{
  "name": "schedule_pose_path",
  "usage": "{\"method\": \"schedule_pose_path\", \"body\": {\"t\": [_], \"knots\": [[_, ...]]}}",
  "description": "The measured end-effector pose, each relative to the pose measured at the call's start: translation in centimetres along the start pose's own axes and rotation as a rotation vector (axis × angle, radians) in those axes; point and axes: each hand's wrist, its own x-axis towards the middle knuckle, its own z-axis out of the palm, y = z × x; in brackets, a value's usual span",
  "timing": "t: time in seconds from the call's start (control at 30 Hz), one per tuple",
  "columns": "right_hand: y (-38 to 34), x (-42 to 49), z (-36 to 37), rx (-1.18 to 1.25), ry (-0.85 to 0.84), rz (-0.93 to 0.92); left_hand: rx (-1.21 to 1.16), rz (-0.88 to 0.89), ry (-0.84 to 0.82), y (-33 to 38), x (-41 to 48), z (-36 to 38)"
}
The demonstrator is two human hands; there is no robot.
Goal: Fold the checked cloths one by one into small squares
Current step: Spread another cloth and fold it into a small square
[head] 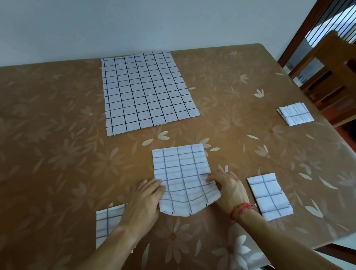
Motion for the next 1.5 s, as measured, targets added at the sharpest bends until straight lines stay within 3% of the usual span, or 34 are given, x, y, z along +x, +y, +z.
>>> {"method": "schedule_pose_path", "body": {"t": [0.03, 0.13, 0.27, 0.37, 0.63, 1.0, 1.07, 1.17, 1.33, 1.5], "knots": [[-0.3, -0.2, -0.2, -0.102, 0.015, -0.053, -0.005, -0.012, 0.039, -0.1, 0.0, -0.1], [0.3, -0.2, 0.3, -0.066, 0.057, -0.006, 0.015, -0.038, 0.081, 0.1, 0.2, -0.2], [-0.3, 0.4, -0.2, -0.054, 0.069, -0.080, -0.008, -0.125, 0.113, 0.1, 0.6, -0.3], [0.1, 1.3, -0.2, -0.087, 0.015, -0.018, -0.033, -0.187, 0.120, 0.5, 1.3, -0.8], [0.0, 4.0, 0.7, -0.014, 0.090, 0.199, -0.087, -0.365, 0.193, 0.6, 3.5, -1.4], [-0.4, 4.6, 1.9, -0.087, 0.091, 0.264, 0.117, -0.256, 0.149, -1.4, 4.2, -0.4], [-1.0, 4.6, 2.2, -0.149, 0.155, 0.156, 0.128, -0.176, 0.147, -1.8, 4.3, -0.4], [-2.4, 4.8, 3.6, -0.268, 0.200, -0.158, 0.184, -0.035, 0.061, -2.8, 4.6, -0.4], [-5.1, 6.2, 7.0, -0.394, -0.070, -0.412, 0.277, 0.019, -0.028, -4.3, 5.4, 0.0], [-5.8, 7.9, 8.8, -0.461, -0.216, -0.467, 0.298, 0.013, -0.048, -4.7, 5.7, 0.7]]}}
